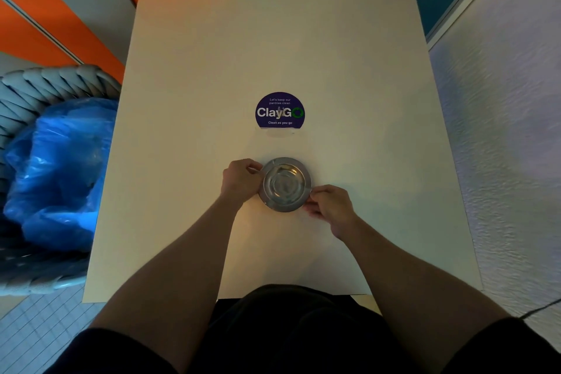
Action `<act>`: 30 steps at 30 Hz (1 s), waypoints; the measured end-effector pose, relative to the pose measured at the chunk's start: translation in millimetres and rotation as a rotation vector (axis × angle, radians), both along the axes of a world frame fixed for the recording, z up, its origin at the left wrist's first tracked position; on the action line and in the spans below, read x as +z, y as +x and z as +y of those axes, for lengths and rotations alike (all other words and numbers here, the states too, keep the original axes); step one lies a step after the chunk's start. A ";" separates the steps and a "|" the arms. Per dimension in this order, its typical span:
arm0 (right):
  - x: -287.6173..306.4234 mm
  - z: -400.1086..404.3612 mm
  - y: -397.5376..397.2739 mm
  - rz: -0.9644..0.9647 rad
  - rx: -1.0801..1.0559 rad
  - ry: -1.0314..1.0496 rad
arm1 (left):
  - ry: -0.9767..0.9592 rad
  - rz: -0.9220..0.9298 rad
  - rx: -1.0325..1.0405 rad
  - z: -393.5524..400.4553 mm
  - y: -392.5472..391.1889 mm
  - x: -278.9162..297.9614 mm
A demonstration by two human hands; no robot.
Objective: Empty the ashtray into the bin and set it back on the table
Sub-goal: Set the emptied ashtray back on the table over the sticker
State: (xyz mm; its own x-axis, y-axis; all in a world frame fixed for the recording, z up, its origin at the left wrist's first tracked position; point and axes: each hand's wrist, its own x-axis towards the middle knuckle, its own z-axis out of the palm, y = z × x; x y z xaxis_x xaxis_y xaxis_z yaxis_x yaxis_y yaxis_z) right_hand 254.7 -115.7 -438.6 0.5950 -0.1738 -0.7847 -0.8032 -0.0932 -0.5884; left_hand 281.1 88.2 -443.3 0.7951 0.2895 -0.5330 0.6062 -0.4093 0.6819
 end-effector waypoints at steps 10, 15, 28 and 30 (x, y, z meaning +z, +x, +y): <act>5.3 6.8 26.4 -0.107 0.065 -0.185 | -0.053 0.096 0.154 -0.7 -29.2 -6.3; 8.4 8.3 30.5 -0.139 0.100 -0.204 | -0.058 0.150 0.160 0.0 -31.1 -4.5; 3.8 4.1 -20.2 -0.001 0.001 -0.001 | -0.080 0.066 0.037 -4.6 18.9 12.8; 3.7 5.5 -19.9 0.000 0.008 0.007 | -0.080 0.076 0.017 -4.3 19.6 11.7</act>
